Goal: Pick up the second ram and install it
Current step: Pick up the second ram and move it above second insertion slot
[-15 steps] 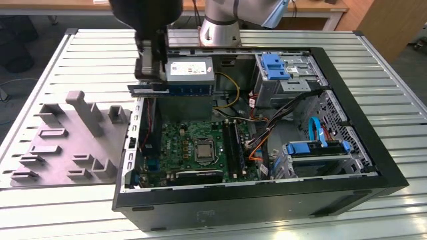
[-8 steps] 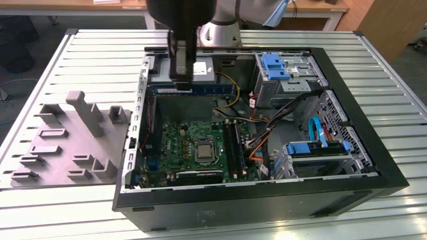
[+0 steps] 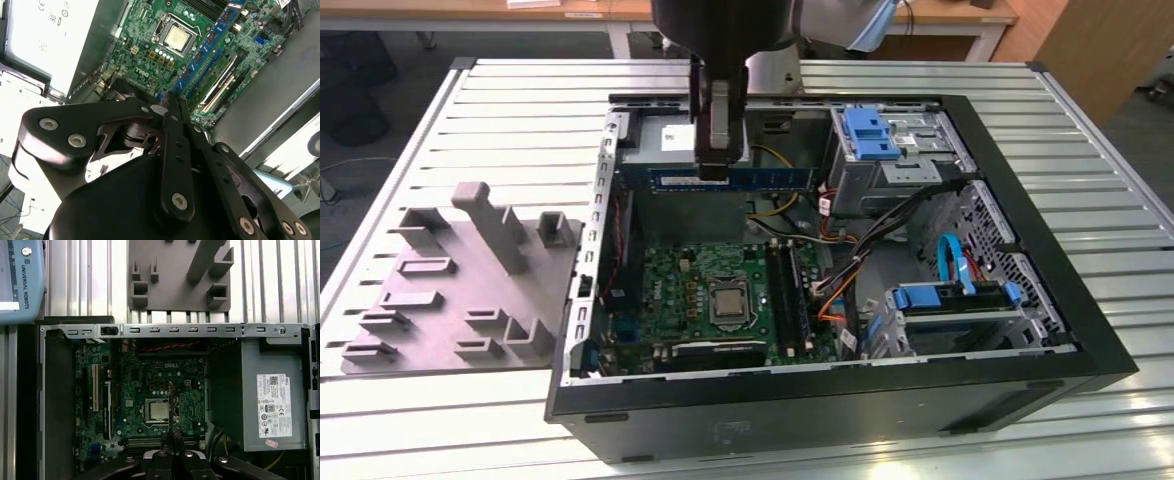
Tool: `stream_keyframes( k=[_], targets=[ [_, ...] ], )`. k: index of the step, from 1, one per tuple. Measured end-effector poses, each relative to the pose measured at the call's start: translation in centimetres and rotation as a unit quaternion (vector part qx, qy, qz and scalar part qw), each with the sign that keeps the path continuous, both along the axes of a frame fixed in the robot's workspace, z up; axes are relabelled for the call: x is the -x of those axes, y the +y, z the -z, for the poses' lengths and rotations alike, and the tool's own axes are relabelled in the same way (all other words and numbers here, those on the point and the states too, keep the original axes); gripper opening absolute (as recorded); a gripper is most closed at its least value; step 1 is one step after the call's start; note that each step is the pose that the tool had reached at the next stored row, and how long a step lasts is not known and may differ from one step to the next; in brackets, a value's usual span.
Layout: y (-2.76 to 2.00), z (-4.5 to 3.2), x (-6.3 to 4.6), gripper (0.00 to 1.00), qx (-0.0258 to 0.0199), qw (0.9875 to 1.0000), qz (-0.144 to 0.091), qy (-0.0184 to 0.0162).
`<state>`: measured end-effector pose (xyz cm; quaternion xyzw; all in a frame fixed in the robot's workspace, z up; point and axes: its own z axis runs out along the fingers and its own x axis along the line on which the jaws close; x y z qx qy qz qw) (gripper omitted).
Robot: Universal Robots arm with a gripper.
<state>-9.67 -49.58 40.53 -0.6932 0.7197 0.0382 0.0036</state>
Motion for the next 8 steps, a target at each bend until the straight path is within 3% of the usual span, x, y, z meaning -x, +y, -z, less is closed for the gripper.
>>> stream_keyframes(
  k=[3, 8],
  targets=[
    [0.01, 0.12, 0.0, 0.12, -0.0002, 1.0000, 0.000, -0.0001],
    [0.01, 1.01, -0.1, 0.12, -0.0002, 1.0000, 0.000, 0.0000]
  ],
)
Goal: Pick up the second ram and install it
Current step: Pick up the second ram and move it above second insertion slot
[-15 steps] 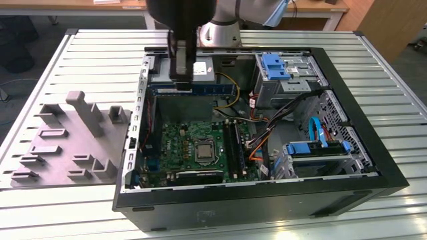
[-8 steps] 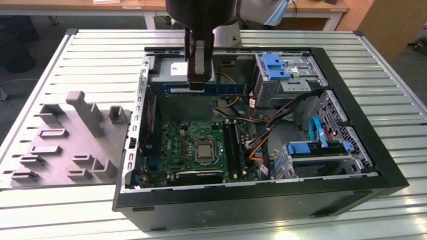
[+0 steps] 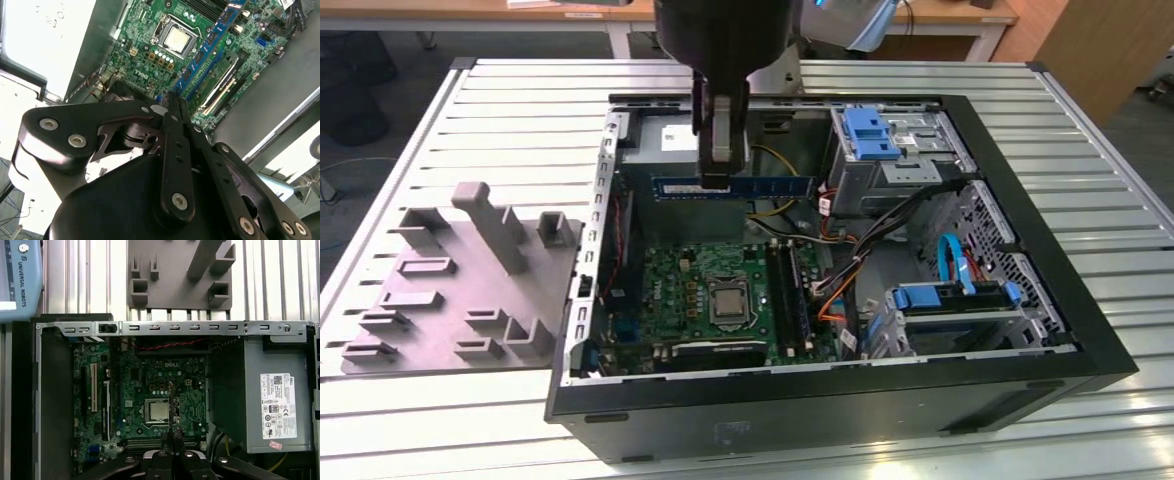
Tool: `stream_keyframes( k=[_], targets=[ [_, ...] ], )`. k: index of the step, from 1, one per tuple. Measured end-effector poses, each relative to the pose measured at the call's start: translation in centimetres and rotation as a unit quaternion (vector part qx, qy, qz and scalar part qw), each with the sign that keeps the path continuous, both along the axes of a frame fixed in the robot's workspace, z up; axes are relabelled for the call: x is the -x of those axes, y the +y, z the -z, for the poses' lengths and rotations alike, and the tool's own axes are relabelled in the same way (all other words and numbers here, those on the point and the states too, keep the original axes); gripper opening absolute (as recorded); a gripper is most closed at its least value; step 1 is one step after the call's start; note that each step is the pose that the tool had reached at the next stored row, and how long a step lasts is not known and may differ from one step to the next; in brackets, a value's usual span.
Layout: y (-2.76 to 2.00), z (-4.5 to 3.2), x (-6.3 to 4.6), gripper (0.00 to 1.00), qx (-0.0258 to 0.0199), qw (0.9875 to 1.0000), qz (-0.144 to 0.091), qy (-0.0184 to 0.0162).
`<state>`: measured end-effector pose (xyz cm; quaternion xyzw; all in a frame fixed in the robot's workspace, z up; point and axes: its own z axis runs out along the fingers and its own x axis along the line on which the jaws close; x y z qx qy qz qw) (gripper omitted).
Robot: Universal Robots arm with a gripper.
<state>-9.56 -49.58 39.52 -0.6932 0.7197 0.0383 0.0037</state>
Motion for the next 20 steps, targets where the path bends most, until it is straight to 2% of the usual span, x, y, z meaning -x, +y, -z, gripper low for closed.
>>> stream_keyframes(
  k=[20],
  targets=[
    [0.10, 3.61, -0.3, 0.12, 0.0000, 1.0000, 0.000, 0.0000]
  ],
)
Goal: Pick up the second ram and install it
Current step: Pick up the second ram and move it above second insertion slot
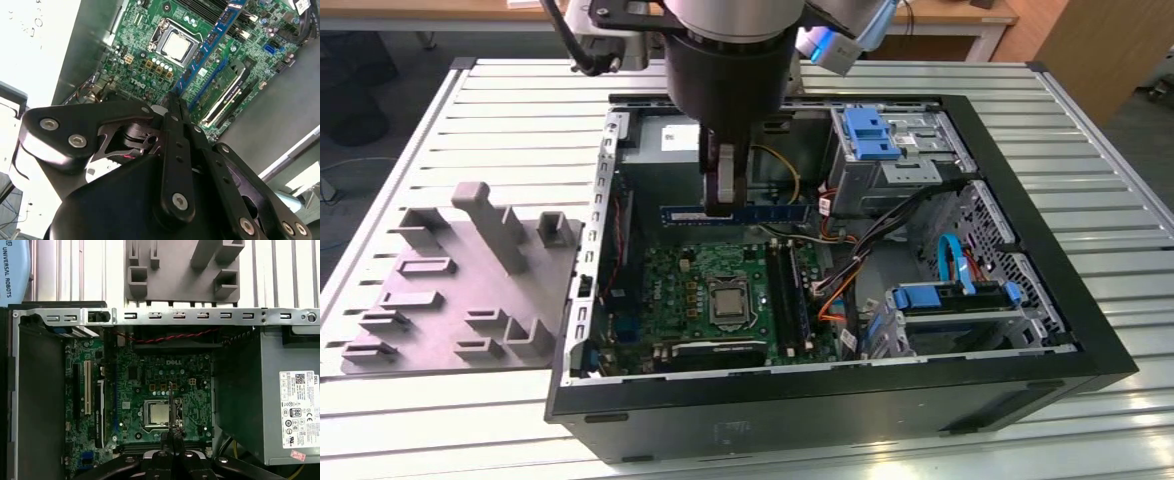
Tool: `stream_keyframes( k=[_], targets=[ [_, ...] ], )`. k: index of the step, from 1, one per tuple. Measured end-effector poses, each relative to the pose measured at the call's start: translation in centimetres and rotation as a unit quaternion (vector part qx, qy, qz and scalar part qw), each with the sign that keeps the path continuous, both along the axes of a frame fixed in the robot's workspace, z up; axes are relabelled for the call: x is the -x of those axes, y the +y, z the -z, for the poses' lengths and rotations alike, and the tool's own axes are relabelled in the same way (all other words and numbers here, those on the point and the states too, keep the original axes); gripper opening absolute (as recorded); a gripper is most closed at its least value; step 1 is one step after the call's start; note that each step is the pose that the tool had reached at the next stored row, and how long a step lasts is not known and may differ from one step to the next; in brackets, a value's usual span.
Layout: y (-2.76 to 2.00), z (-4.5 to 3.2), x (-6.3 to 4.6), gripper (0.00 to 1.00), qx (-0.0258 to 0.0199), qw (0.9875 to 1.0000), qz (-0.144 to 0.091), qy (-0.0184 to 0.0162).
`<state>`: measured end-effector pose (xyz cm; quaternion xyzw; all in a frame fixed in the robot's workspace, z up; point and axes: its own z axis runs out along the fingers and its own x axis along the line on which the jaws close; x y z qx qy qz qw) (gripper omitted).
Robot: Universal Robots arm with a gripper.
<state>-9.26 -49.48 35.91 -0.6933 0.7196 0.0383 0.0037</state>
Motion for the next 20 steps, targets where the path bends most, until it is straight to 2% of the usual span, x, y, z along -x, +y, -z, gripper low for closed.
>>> stream_keyframes(
  k=[7, 14, 20],
  targets=[
    [0.86, 1.00, 0.0, 0.12, -0.0001, 1.0000, 0.000, 0.0000],
    [0.88, 2.14, 0.0, 0.12, 0.0000, 1.0000, 0.000, 0.0008],
    [0.85, 2.36, 0.0, 0.12, 0.0000, 1.0000, 0.000, 0.0015]
  ],
)
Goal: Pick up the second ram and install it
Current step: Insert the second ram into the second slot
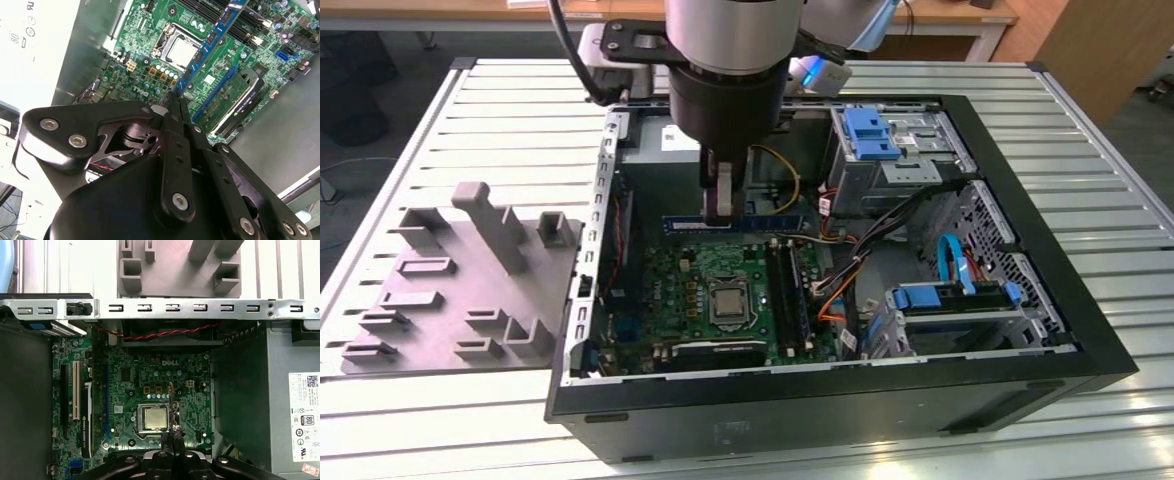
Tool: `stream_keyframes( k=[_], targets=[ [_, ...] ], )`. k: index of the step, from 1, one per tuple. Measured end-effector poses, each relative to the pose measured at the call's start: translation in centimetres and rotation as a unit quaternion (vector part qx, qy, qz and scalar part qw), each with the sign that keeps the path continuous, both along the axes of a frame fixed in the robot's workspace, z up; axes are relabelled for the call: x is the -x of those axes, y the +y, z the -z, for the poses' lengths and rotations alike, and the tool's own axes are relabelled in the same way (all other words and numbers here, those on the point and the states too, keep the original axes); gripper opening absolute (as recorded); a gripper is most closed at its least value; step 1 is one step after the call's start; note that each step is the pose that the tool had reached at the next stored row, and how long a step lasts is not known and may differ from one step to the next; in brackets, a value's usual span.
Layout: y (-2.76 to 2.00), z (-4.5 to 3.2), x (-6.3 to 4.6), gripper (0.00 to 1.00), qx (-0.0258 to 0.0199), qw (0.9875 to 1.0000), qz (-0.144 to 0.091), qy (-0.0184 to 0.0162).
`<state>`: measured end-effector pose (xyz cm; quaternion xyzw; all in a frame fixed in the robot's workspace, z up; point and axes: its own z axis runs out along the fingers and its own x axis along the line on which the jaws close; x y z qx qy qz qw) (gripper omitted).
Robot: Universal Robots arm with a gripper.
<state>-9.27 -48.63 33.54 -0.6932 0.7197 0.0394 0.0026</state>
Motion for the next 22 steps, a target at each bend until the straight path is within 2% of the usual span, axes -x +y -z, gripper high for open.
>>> stream_keyframes(
  k=[12, 17, 19, 22],
  targets=[
    [0.00, 0.04, 0.00, 0.12, 0.0000, 1.0000, 0.001, 0.0001],
    [0.00, 0.17, -0.01, 0.12, 0.0000, 0.9991, 0.041, 0.0000],
    [0.00, 0.22, -0.01, 0.12, 0.0000, 0.9982, 0.059, 0.0000],
    [0.00, 0.28, -0.01, 0.12, 0.0000, 0.9962, 0.087, 0.0000]
  ],
)
